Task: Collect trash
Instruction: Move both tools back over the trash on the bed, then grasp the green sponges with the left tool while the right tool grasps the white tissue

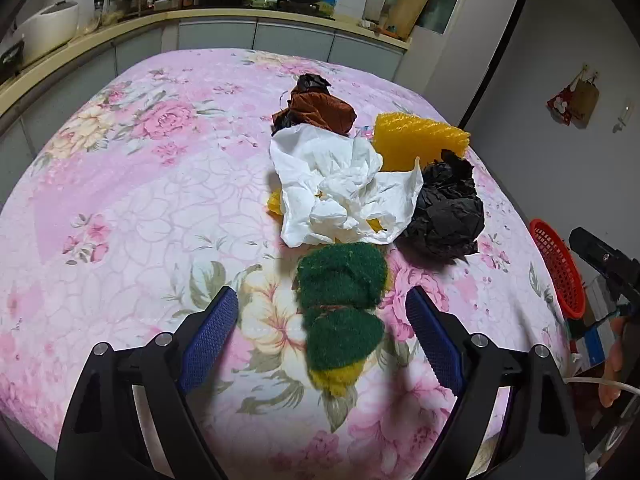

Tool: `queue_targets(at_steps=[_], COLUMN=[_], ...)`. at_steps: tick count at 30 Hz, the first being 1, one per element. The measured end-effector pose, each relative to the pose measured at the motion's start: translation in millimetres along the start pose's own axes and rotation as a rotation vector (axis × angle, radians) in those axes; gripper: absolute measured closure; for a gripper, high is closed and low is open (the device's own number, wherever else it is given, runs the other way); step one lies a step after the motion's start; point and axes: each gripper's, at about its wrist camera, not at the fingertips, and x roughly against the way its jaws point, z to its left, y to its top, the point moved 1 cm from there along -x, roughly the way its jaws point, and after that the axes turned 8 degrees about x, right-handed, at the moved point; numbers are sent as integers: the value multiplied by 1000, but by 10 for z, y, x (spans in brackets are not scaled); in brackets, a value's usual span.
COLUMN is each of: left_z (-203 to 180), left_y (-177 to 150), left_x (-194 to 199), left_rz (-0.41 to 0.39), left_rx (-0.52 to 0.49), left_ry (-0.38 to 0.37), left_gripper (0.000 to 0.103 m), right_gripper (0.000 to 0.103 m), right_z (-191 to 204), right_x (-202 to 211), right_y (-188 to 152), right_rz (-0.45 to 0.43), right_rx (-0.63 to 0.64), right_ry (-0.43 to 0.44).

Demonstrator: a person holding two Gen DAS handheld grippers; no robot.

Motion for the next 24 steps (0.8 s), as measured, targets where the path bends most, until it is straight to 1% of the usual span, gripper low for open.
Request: queue_targets(at_steps=[5,9,11,12,14,15,17,21,24], left_z=[2,1,-15,-23,-37,-47,-46,14,93], left_y=[6,-6,-8,-6,2,0,-2,-1,22], left_x=[-54,-93,-103,-109,-125,-130,-129,-78,19], left_rz=[5,11,9,11,17,21,25,31,9], left_rx=[-11,-16,-32,-39,-58,-70,-82,-83,-77], left_ry=[3,7,16,18,15,13,9,-11,-7], left_gripper=[20,22,32,35,47,50,63,67,67], right_gripper=[22,22,22,22,22,22,22,22,22], right_z=[54,194,269,318,403,448,509,609,714], right_x=[-120,-293,-387,-442,-534,-584,-652,-680,-638], right_y=[110,256,330,372,441,473,500,482,466], right_rz=[9,17,21,23,27,31,42,50,43], right_rx=[13,44,56,64,76,85,93,106,128], right_ry=[5,45,67,78,100,109,124,139,157])
